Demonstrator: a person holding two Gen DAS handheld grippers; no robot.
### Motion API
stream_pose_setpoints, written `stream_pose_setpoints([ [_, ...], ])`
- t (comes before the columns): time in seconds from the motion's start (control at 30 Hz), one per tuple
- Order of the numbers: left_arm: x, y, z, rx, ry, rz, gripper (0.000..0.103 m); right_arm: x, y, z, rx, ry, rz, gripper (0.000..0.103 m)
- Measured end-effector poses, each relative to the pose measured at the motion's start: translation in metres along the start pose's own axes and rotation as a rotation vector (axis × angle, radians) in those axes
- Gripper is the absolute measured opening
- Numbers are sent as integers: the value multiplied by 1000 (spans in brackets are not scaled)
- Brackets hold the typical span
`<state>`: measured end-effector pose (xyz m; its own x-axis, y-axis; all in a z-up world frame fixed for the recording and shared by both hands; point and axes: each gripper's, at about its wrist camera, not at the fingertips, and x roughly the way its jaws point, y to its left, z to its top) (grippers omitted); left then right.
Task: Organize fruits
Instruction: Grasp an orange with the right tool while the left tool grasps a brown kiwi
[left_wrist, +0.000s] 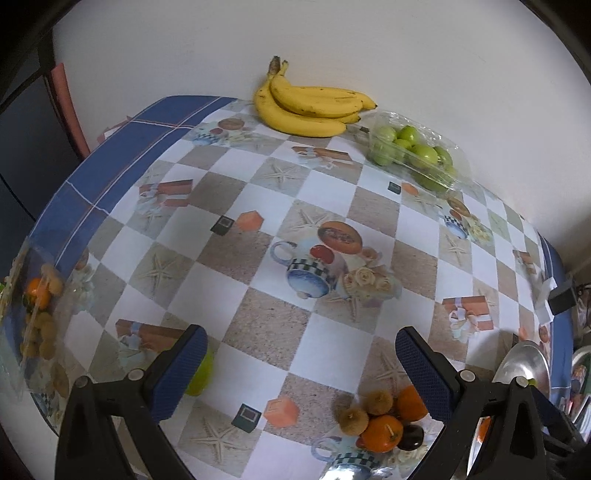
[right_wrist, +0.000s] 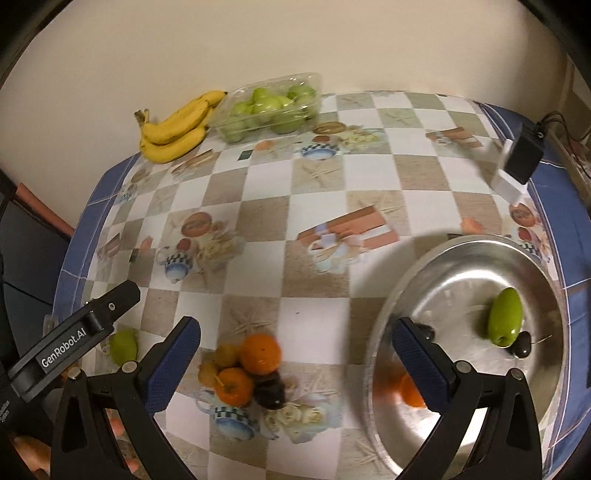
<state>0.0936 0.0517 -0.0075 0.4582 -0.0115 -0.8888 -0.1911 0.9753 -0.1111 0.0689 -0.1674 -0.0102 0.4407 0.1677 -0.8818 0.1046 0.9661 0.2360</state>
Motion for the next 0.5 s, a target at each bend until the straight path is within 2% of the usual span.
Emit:
stream_pose_setpoints([
  [0.43,13,10,-10,-21,55,-6,103,16,16,-16,-8,40,-6,103],
  [0.5,18,9,-12,-18,75,-1,103,22,16,-17,-11,52,-9,100],
])
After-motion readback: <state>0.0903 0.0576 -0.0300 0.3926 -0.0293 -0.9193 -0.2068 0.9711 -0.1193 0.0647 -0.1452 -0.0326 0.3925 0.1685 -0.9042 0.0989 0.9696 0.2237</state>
